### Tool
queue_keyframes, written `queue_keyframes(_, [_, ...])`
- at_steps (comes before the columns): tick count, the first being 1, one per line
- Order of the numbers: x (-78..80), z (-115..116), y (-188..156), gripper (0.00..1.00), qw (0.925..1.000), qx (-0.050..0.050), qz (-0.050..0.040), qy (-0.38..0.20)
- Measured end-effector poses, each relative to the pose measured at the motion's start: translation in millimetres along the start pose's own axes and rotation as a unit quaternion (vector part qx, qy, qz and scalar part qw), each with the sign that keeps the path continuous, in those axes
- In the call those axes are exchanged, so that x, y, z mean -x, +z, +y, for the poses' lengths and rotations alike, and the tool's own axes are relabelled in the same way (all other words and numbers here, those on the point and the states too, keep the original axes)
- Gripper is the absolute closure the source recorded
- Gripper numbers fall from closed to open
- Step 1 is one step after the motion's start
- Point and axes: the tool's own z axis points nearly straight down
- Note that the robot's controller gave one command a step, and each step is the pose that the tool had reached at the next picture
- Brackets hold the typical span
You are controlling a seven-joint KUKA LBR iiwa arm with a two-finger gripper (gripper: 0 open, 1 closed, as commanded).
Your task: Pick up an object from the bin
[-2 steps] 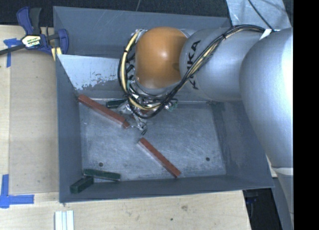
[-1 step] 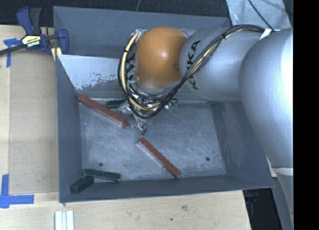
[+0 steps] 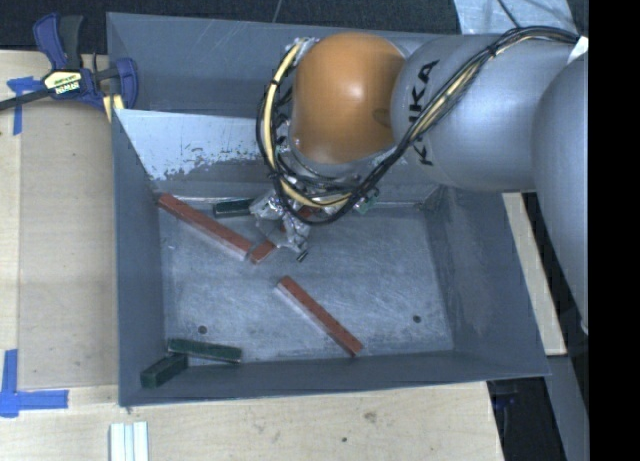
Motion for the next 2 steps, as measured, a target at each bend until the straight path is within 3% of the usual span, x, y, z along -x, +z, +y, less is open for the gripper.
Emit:
queue_keyframes(1, [-27.9, -23.7, 42.1, 0.0, 1.0, -0.002, -0.0028, -0.006])
queue_keyframes(2, [-30.7, -24.4, 46.3, 0.0, 1.0, -0.001, -0.0008, -0.005])
